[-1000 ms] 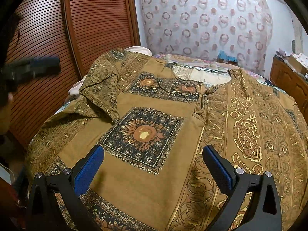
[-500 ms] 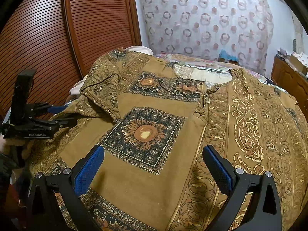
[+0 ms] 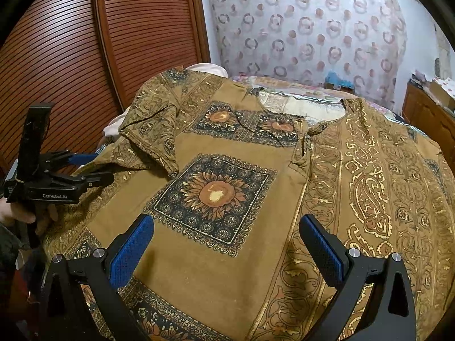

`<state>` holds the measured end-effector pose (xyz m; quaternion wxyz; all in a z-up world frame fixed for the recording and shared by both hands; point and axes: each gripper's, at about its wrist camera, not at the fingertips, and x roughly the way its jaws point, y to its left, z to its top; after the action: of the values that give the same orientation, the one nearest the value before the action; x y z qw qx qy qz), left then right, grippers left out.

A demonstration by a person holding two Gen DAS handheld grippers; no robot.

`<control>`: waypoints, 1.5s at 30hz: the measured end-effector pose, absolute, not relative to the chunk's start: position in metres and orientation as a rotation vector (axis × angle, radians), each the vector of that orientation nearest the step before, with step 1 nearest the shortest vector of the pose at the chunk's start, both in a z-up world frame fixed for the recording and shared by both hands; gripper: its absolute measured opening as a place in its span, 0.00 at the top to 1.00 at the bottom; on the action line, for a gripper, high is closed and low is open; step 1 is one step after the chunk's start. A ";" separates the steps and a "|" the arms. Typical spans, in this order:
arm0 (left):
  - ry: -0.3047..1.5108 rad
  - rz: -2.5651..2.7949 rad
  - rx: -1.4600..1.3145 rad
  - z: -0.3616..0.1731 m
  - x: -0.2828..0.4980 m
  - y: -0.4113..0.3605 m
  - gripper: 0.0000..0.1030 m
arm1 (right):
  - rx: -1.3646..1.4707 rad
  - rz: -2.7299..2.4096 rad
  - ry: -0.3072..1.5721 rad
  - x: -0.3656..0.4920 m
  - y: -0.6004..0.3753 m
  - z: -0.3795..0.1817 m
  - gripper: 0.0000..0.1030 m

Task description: Fold small clothes

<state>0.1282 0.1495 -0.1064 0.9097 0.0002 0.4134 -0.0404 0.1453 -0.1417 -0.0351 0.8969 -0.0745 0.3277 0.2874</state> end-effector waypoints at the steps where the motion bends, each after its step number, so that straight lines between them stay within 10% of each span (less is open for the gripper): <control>1: 0.852 -0.072 -0.004 -0.107 0.128 0.150 0.22 | -0.157 0.597 0.680 0.146 -0.141 -0.035 0.01; 18: 0.636 0.094 -0.104 -0.063 0.061 0.176 0.22 | -0.307 0.754 0.533 0.178 -0.064 0.010 0.11; 30: 0.615 0.056 -0.160 -0.054 0.037 0.188 0.22 | -0.440 0.914 0.639 0.208 0.040 -0.013 0.43; 37: 0.606 0.043 -0.159 -0.053 0.037 0.181 0.22 | -0.529 0.869 0.674 0.225 0.073 -0.027 0.91; 45: 0.616 0.036 -0.153 -0.056 0.040 0.174 0.22 | -0.310 0.808 0.602 0.239 0.022 0.017 0.92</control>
<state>0.0396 0.1742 -0.0564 0.9499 -0.0751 0.3030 0.0179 0.2388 0.0222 0.0173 0.8642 -0.1478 0.2874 0.3856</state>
